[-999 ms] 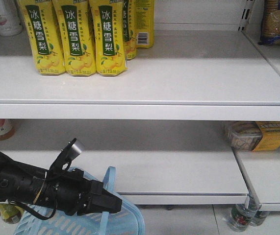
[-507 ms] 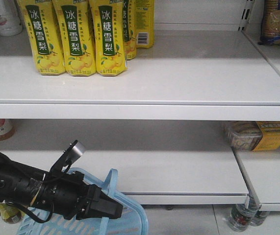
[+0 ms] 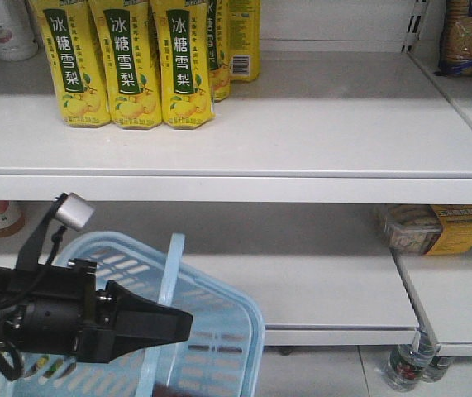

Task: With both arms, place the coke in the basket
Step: 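Lift and swing the basket with the left gripper toward the robot's side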

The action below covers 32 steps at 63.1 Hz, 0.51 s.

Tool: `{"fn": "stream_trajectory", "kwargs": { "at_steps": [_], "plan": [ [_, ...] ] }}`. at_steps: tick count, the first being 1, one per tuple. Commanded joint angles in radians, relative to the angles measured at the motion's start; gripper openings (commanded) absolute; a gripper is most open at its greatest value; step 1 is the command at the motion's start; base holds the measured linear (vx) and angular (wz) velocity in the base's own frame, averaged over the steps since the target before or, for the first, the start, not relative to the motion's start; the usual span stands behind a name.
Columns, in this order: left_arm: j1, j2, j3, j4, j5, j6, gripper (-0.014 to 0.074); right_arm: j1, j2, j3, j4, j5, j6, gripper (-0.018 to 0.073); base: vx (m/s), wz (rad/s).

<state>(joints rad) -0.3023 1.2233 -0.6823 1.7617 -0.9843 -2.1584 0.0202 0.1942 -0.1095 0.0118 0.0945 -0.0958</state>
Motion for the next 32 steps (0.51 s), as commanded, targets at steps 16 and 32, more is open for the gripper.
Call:
{"fn": "stream_trajectory", "kwargs": {
  "at_steps": [16,32],
  "plan": [
    [0.0,-0.271,0.116,-0.02,0.269,0.015,-0.0005,-0.007,0.016,-0.028,-0.003,-0.075,0.0,-0.001,0.0,0.0],
    [0.001,-0.4,0.234,0.001,0.429,0.015,-0.0005,-0.007,0.016,-0.028,-0.003,-0.075,0.0,-0.001,0.0,0.0]
  ]
}}
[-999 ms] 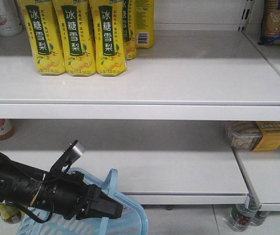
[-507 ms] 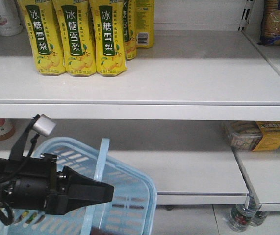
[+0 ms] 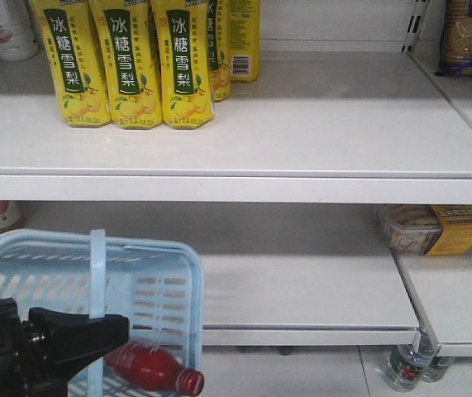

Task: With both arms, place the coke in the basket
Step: 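Lift and swing the basket with the left gripper toward the robot's side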

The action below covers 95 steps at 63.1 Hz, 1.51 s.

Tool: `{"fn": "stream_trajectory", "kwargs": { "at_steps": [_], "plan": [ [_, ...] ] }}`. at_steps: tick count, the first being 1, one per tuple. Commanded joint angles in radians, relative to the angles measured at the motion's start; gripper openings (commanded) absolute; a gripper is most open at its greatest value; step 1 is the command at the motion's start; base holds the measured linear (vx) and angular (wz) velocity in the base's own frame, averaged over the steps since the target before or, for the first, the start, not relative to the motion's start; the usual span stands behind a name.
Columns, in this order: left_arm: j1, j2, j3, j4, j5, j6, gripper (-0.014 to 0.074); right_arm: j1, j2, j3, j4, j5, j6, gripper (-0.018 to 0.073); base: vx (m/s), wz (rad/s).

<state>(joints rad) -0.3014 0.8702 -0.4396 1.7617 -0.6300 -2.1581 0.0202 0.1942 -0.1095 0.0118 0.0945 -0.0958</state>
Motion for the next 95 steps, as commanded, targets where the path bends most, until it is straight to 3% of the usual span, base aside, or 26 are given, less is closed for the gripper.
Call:
{"fn": "stream_trajectory", "kwargs": {
  "at_steps": [1,45,73,79,84,88,95],
  "plan": [
    [0.0,-0.053,-0.004,0.004,0.083,0.015,-0.0005,-0.007,0.016,-0.028,-0.003,-0.075,0.0,-0.001,0.0,0.0],
    [0.0,-0.269,0.168,0.023,0.335,0.016,-0.0005,-0.007,0.016,-0.028,-0.003,-0.075,0.0,-0.001,0.0,0.0],
    [0.0,-0.365,0.21,0.018,0.389,0.023,-0.0005,-0.007,0.016,-0.028,-0.003,-0.075,0.0,-0.001,0.0,0.0],
    [0.0,-0.367,0.21,-0.05,0.417,0.14,-0.0005,-0.007,0.016,-0.028,-0.003,-0.075,0.0,-0.001,0.0,0.0],
    [0.0,-0.367,0.212,-0.18,0.443,0.304,-0.0005,-0.007,0.016,-0.028,-0.003,-0.075,0.0,-0.001,0.0,0.0],
    [0.0,-0.367,0.212,-0.336,0.464,0.497,-0.0005,-0.007,0.016,-0.028,-0.003,-0.075,0.0,-0.001,0.0,0.0],
    [0.0,-0.37,0.212,-0.715,0.518,0.877,-0.0005,-0.007,0.016,-0.028,-0.003,-0.075,0.0,-0.001,0.0,0.0]
  ]
}}
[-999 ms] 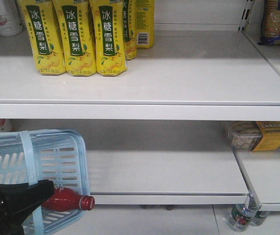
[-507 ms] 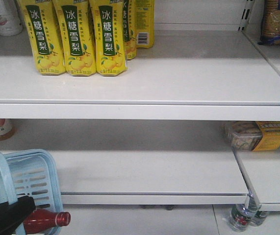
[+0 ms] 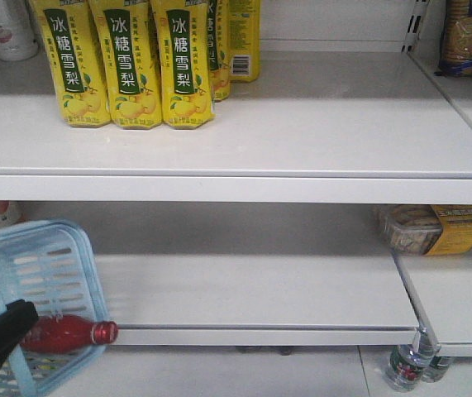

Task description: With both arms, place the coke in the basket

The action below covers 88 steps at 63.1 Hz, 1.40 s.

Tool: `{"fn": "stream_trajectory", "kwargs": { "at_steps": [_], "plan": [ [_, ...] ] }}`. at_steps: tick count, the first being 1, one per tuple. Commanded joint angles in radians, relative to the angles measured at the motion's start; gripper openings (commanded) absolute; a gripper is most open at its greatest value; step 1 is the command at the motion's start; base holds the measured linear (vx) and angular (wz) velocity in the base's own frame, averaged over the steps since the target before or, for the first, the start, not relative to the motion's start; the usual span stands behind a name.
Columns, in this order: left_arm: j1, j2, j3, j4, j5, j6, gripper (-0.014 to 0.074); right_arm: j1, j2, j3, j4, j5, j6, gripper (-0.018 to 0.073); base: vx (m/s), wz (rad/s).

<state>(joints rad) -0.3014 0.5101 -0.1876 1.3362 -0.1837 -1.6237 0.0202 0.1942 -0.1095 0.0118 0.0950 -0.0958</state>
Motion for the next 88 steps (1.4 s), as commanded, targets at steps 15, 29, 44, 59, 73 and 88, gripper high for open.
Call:
{"fn": "stream_trajectory", "kwargs": {
  "at_steps": [15,29,44,59,73,88],
  "plan": [
    [0.0,-0.112,-0.04,-0.991,0.263,1.099,-0.0005,-0.007,0.016,-0.028,-0.003,-0.075,0.0,-0.001,0.0,0.0],
    [0.0,-0.202,-0.04,-1.157,0.385,1.348,-0.0005,-0.007,0.016,-0.028,-0.003,-0.075,0.0,-0.001,0.0,0.0],
    [0.032,-0.263,-0.029,-1.159,0.454,1.34,-0.0005,-0.007,0.016,-0.028,-0.003,-0.075,0.0,-0.001,0.0,0.0],
    [0.12,-0.351,0.076,-1.159,0.429,1.336,-0.0005,-0.007,0.016,-0.028,-0.003,-0.075,0.0,-0.001,0.0,0.0],
    [0.153,-0.432,0.154,-1.159,0.402,1.336,-0.0005,-0.007,0.016,-0.028,-0.003,-0.075,0.0,-0.001,0.0,0.0],
    [0.205,-0.491,0.23,-1.16,0.335,1.336,-0.0005,-0.007,0.016,-0.028,-0.003,-0.075,0.0,-0.001,0.0,0.0]
  ]
}}
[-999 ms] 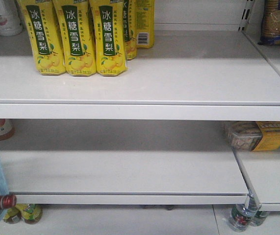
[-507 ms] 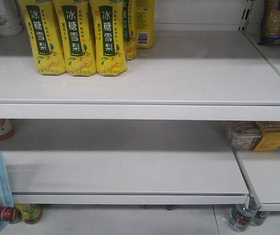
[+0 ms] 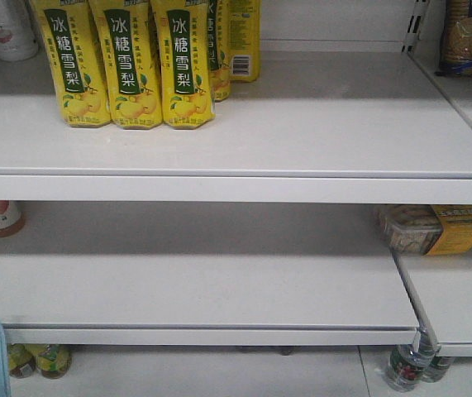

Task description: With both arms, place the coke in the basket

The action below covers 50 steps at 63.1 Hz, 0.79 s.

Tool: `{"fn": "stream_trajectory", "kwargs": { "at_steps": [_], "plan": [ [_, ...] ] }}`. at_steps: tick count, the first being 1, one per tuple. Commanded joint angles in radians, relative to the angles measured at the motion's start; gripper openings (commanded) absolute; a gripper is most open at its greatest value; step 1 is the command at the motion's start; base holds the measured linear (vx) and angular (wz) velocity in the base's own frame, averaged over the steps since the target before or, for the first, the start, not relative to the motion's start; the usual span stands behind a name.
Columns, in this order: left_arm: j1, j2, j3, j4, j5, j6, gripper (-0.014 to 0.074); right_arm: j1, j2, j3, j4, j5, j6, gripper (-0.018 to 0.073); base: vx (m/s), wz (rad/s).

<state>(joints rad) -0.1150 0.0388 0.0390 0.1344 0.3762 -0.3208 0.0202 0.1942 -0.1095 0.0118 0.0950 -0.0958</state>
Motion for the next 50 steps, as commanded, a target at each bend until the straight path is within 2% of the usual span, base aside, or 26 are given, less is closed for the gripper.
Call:
{"fn": "stream_trajectory", "kwargs": {
  "at_steps": [1,14,25,36,50],
  "plan": [
    [0.022,-0.026,0.007,0.042,-0.233,0.034,-0.0005,-0.007,0.016,-0.028,-0.003,-0.075,0.0,-0.001,0.0,0.0],
    [0.061,-0.067,0.01,0.043,-0.232,0.034,-0.0005,-0.007,0.016,-0.028,-0.003,-0.075,0.0,-0.001,0.0,0.0],
    [0.065,-0.067,0.01,0.043,-0.238,0.049,-0.0005,-0.007,0.016,-0.028,-0.003,-0.075,0.0,-0.001,0.0,0.0],
    [0.065,-0.067,0.01,0.034,-0.281,0.121,-0.0005,-0.007,0.016,-0.028,-0.003,-0.075,0.0,-0.001,0.0,0.0],
    [0.065,-0.067,0.01,-0.047,-0.362,0.238,-0.0005,-0.007,0.016,-0.028,-0.003,-0.075,0.0,-0.001,0.0,0.0]
  ]
}}
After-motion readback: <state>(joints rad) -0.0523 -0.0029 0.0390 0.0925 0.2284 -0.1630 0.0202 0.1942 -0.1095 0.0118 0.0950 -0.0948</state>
